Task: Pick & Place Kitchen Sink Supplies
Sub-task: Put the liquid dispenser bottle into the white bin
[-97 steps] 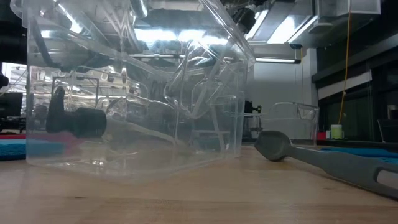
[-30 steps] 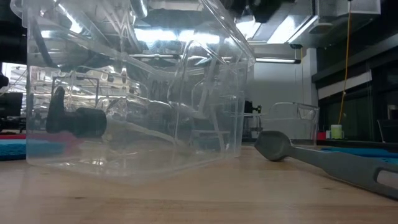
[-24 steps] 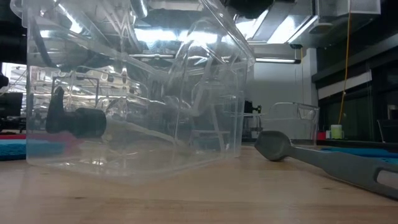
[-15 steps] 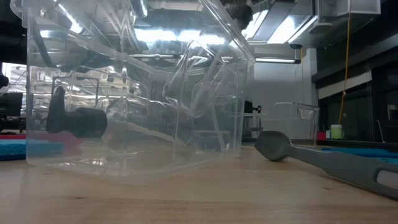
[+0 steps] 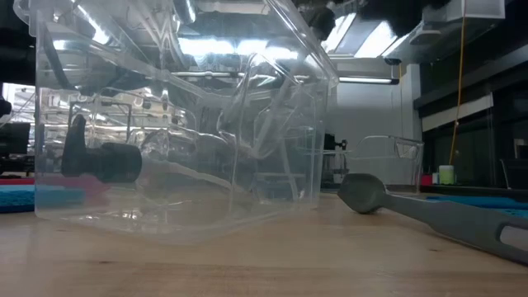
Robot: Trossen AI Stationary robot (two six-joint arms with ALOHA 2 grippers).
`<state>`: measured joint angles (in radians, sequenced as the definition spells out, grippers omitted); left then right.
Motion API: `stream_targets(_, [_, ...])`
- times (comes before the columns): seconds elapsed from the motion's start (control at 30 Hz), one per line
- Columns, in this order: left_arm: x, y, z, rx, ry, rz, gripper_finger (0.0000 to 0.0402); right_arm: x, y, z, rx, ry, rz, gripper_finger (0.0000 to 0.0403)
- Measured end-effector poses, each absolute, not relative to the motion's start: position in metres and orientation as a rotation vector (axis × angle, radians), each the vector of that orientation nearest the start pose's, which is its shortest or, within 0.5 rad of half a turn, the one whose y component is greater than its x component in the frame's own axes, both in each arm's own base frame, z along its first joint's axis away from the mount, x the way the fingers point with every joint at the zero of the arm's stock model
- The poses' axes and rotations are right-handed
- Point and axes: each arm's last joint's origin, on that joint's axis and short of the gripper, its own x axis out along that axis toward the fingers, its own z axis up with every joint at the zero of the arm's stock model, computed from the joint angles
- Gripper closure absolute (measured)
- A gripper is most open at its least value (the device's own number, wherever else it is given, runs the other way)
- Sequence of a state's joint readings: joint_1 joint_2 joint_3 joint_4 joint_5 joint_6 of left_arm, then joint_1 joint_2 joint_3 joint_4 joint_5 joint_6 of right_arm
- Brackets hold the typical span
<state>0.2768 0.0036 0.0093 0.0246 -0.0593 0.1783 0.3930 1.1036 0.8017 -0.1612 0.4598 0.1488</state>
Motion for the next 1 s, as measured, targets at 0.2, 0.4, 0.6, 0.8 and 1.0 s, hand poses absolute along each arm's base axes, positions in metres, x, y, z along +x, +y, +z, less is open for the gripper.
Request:
stream_targets(0.2, [0.093,0.028,0.169,0.180,0.000,0.338,0.0151,0.231,0.074,0.255,-0.029,0.230,-0.095,0.0401])
stream_targets(0.4, [0.093,0.028,0.169,0.180,-0.001,0.338,0.0151,0.240,0.079,0.251,0.003,0.145,-0.012,0.0401])
stream_targets(0.6, [0.093,0.028,0.169,0.180,-0.001,0.338,0.0151,0.251,0.084,0.246,-0.015,0.092,0.013,0.0401])
stream_targets(0.8, [0.093,0.028,0.169,0.180,-0.001,0.338,0.0151,0.265,0.092,0.235,0.032,0.046,0.112,0.0401])
stream_targets(1.0, [0.093,0.028,0.169,0.180,-0.001,0.338,0.0151,0.280,0.101,0.230,0.040,0.030,0.202,0.0401])
